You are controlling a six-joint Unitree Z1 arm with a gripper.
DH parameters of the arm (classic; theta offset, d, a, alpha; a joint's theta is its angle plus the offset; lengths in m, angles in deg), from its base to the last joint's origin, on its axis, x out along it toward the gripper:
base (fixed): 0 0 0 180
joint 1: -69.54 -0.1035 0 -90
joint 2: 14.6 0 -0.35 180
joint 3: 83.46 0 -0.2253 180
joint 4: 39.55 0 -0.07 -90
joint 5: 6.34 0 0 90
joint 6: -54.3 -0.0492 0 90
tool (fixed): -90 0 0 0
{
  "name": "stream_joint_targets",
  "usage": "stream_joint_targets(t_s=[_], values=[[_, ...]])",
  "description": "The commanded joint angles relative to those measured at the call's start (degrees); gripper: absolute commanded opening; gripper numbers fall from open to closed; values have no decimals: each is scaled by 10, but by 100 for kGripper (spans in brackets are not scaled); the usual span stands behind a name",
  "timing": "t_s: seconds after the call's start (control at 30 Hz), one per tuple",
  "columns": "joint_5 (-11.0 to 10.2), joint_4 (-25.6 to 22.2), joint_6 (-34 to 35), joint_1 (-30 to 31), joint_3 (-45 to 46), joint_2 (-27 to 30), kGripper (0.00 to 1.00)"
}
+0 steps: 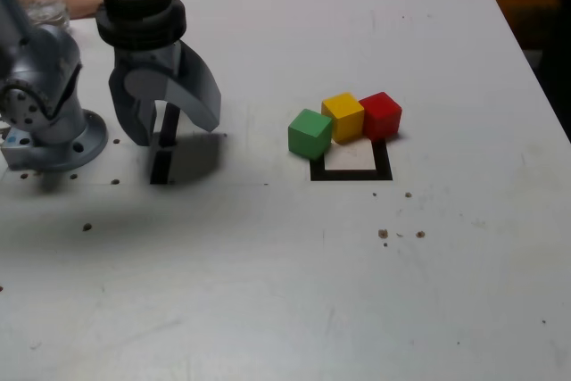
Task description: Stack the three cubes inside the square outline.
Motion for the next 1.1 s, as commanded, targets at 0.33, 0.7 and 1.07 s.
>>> stream_joint_targets(t_s=[0.33,0.7,1.07], values=[[-9,11,0,1,4,2,76],[-33,-43,14,1,-38,4,81],[-55,-159,36,4,-202,-23,90]])
